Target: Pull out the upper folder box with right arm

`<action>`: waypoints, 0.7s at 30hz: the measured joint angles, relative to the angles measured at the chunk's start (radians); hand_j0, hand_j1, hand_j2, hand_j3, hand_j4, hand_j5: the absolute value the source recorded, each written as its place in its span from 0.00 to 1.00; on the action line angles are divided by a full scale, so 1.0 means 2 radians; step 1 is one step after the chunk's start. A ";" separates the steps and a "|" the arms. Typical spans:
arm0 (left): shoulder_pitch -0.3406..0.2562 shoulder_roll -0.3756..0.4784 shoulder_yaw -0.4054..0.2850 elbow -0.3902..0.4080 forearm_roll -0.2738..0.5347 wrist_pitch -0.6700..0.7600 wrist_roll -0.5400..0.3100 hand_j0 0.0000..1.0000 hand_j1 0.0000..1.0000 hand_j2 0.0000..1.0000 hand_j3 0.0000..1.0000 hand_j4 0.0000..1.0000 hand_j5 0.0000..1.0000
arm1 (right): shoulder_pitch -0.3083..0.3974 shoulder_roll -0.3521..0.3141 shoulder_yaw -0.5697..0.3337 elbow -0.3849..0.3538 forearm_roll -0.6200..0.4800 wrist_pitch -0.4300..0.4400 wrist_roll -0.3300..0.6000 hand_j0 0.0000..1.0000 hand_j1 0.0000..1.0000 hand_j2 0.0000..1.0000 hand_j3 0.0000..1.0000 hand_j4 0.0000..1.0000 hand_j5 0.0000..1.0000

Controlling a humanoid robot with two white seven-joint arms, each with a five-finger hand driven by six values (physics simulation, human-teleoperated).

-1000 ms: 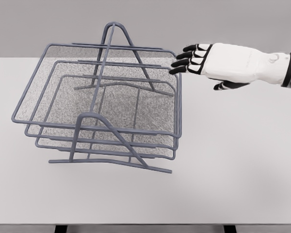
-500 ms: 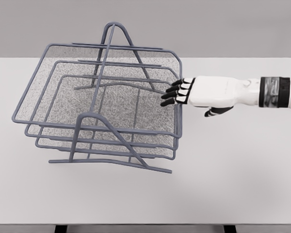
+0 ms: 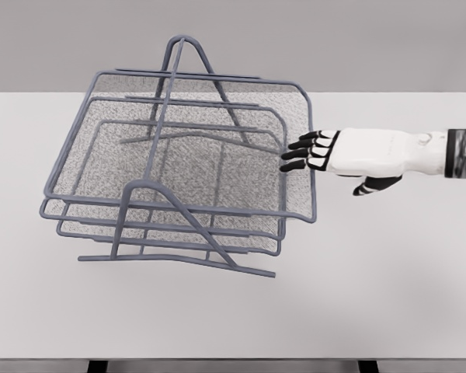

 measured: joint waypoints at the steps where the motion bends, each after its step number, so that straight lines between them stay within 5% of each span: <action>1: 0.000 0.000 0.000 0.000 0.000 0.000 0.000 1.00 1.00 1.00 1.00 1.00 1.00 | 0.001 -0.004 0.000 0.000 -0.003 0.000 0.000 1.00 1.00 1.00 1.00 1.00 1.00; 21: 0.000 0.000 0.000 0.000 0.000 0.000 0.000 1.00 1.00 1.00 1.00 1.00 1.00 | 0.008 -0.082 -0.007 -0.002 -0.058 0.005 0.002 1.00 1.00 1.00 1.00 1.00 1.00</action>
